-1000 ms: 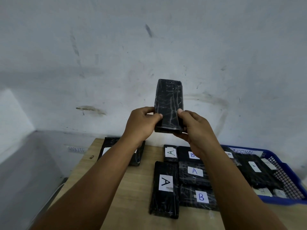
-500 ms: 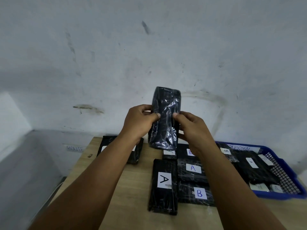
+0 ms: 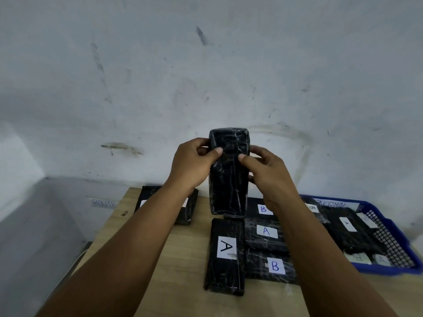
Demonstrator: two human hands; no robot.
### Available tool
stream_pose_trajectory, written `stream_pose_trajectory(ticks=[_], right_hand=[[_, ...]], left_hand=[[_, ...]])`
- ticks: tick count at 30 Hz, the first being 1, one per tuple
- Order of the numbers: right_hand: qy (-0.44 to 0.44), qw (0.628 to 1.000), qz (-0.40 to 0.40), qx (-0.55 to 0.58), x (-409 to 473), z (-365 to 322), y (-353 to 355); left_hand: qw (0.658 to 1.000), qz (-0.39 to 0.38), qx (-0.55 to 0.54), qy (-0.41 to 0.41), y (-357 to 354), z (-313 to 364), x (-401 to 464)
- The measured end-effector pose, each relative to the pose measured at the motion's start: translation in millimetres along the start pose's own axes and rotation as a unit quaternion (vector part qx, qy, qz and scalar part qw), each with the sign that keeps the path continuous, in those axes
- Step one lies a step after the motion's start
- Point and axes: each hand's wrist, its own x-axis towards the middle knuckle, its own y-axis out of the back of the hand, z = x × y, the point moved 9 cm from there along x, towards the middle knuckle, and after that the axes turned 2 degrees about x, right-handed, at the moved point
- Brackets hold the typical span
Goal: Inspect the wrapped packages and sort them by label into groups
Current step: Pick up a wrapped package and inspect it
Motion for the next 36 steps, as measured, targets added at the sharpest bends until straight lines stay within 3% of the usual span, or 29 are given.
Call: stream_pose_trajectory(ticks=[5,9,14,24,26,29,32,34,36], right_hand=[[0.053,0.998,0.002,-0.02,3.6,-13.6,2.5],[0.068,0.997,-0.003,-0.043,-1.0,-15.2,1.8],[0.061,0.994,-0.028,-0.091,-9.5,-20.0,-9.5],[-0.062,0.997,0.017,0.041,-16.4,-5.1,-0.5],[-0.1,0.989,0.043,0.104,-15.9,0.3,5.8],[-0.091,0.983,0.083,0.138,-11.7,4.7,18.3],[-0.096,0.983,0.086,0.134,-11.6,13.2,21.5],[-0.104,0.982,0.077,0.138,-12.6,18.9,19.4],[-0.102,0.985,0.054,0.126,-12.7,22.5,14.6]], left_hand=[[1.0,-0.017,-0.022,-0.014,-5.9,3.8,-7.6],[0.997,-0.03,-0.066,0.027,-9.0,8.1,-7.9],[0.996,0.023,-0.086,0.023,-2.5,2.8,-4.3],[0.994,0.01,-0.061,-0.088,-4.9,15.8,-15.9],[0.989,-0.027,-0.094,-0.107,-9.5,16.2,-19.7],[0.978,-0.085,-0.148,-0.117,-17.7,14.3,-25.0],[0.983,-0.061,-0.163,-0.055,-15.7,4.4,-22.0],[0.994,-0.02,-0.106,0.021,-11.4,-11.9,-13.8],[0.993,-0.025,-0.064,0.093,-11.8,-28.8,-10.6]])
